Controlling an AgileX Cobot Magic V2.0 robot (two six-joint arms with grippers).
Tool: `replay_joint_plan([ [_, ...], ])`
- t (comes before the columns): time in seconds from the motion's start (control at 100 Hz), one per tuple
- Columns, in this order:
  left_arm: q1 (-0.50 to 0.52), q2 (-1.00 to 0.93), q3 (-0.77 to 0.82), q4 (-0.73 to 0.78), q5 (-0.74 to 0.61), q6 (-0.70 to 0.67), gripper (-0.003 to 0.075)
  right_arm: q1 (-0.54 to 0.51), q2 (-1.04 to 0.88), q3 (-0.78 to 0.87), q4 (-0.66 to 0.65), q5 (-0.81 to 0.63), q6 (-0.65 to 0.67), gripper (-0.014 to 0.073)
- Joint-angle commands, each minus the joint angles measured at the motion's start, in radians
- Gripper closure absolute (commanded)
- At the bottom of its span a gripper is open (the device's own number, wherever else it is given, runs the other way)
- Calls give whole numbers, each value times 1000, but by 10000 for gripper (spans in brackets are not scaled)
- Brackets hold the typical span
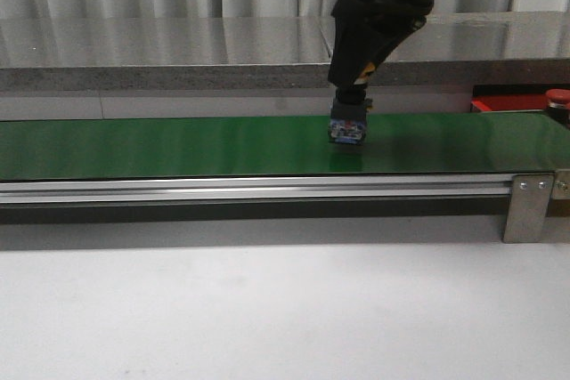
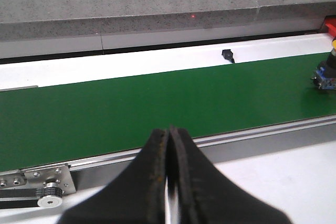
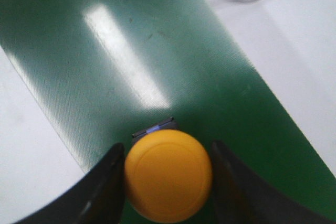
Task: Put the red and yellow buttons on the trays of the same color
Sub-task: 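Carry the yellow button into the yellow tray, open right gripper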
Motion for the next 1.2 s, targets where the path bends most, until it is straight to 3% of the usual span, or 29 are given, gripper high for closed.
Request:
replay_joint_plan([
  [0.0,-7,5,-28,-25,-62,1,739,-23,-100,-34,24,-58,116,517],
  [0.13,-7,5,-28,-25,-62,1,739,-46,-157,-31,-48,-60,278,517],
  [0.37,-7,5,-28,-25,-62,1,739,-54,-247,-31,-470,-6,700,517],
  [0.56,-7,5,-28,-25,-62,1,739,-62,-272,-20,-671,86,878,517],
  [0.83,-7,5,-28,-25,-62,1,739,-164,-280,47,-698,128,935,517],
  [1.19,-7,5,-28,-25,-62,1,739,-416,-290,74,-635,134,931,517],
])
